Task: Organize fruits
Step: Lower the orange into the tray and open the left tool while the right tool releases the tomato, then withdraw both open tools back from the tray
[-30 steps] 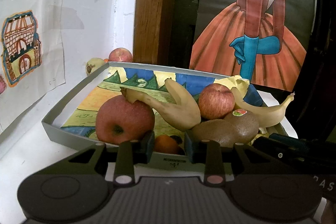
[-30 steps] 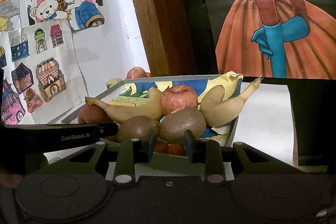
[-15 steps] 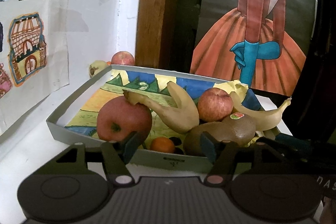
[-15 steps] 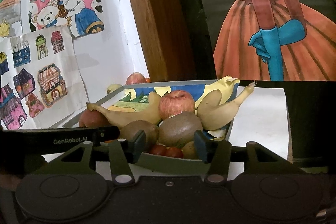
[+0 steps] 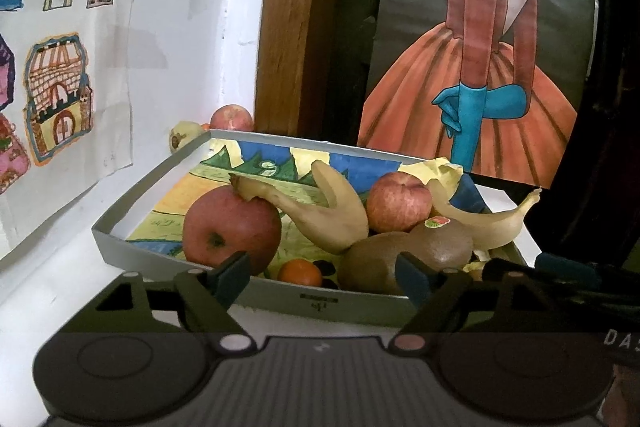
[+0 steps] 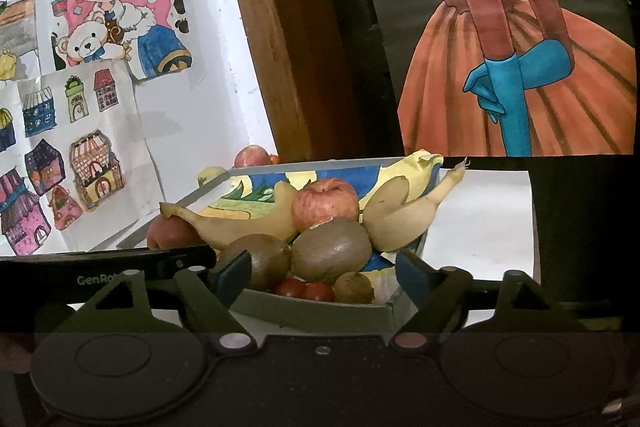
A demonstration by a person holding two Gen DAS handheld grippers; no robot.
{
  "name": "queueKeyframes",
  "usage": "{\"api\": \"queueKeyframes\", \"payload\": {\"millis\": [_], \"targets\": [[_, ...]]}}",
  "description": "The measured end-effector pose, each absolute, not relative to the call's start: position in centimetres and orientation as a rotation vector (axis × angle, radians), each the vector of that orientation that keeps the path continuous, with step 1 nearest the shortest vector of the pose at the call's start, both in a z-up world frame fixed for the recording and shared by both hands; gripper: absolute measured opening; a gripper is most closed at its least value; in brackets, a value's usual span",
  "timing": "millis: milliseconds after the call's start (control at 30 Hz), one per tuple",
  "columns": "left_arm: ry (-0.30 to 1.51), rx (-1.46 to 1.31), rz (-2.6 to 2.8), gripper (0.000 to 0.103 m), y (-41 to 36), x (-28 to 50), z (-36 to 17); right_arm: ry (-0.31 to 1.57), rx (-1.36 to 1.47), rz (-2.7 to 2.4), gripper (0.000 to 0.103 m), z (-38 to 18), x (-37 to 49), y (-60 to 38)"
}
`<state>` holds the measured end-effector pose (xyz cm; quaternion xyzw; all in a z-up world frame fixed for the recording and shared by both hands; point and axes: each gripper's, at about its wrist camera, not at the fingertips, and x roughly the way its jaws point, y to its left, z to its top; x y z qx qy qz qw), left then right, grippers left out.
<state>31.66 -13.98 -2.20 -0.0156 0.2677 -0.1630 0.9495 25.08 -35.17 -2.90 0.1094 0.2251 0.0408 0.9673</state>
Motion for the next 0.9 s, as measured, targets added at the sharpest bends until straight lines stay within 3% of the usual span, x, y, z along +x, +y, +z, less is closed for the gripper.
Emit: {"api": "queueKeyframes", "payload": {"millis": [300, 467, 900], "targets": [[0.519, -0.042, -0.311, 0.090, -13.3, 30.4, -1.3, 0.432, 0.230, 0.078, 0.092, -2.0, 23.8, -35.4], [0.485, -0.037, -0.289, 0.100, -12.7, 29.3, -0.4, 0.414, 0.239, 0.083, 0.102, -1.3, 22.9, -35.3], [0.429, -0.027, -0.235, 0.103, -10.9, 26.4, 1.3, 0.392, 0.266, 0.091, 0.102, 0.0, 21.4, -34.4]]}}
